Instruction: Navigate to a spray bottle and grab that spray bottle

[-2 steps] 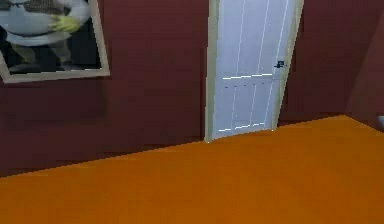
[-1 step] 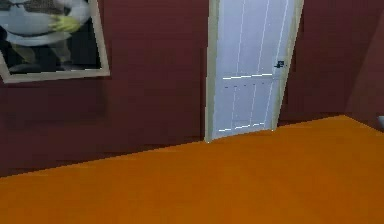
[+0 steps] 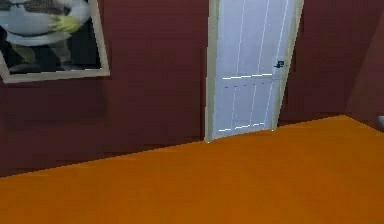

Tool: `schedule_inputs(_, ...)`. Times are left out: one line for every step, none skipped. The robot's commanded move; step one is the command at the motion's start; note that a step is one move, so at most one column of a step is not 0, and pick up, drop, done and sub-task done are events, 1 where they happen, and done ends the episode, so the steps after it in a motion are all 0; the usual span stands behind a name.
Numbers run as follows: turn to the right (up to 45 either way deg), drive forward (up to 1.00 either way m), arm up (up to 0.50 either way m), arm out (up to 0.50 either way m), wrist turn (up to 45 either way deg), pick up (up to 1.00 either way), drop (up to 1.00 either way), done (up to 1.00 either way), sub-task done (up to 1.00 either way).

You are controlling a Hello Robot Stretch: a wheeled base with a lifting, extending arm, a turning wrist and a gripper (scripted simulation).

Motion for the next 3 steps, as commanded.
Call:
schedule_inputs(0.0,0.00,0.00,0.00,45.0,0.00,0.00,0.00,0.00)
schedule_inputs(0.0,0.00,0.00,0.00,3.0,0.00,0.00,0.00,0.00)
schedule_inputs(0.0,0.00,0.00,0.00,0.0,1.00,0.00,0.00,0.00)
